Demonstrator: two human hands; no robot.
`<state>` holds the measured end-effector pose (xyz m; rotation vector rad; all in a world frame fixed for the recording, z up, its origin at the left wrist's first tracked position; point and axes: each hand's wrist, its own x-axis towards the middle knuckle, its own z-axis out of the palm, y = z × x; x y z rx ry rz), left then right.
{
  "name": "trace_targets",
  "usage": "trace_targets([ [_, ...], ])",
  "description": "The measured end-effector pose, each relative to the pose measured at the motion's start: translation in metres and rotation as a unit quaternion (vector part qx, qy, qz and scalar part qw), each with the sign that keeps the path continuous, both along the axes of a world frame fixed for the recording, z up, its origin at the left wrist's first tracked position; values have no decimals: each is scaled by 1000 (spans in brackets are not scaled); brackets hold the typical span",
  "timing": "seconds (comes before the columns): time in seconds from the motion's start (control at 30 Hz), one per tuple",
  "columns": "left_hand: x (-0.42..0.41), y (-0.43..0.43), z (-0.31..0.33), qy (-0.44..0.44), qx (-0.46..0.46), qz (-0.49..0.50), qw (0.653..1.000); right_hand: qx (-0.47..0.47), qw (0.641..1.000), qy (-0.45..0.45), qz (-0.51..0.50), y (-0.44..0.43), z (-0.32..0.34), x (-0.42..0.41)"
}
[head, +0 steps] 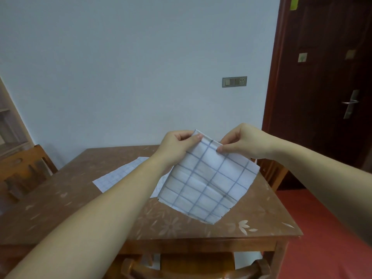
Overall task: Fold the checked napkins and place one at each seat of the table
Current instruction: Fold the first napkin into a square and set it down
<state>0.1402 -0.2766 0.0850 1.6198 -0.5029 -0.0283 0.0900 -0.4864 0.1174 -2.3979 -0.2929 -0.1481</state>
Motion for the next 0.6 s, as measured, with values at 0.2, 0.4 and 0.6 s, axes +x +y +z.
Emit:
trace_targets([
  [0.2, 8, 21, -1, 23, -35, 34, 999, -97, 991, 89, -14, -36, -15, 1],
  [0.4, 8, 21, -1, 49, -74, 50, 995, 49, 997, 57, -34, -47, -18, 3],
  [0.6, 8, 20, 6, 69, -144, 52, 986, 297, 953, 17, -51, -40, -11, 0],
])
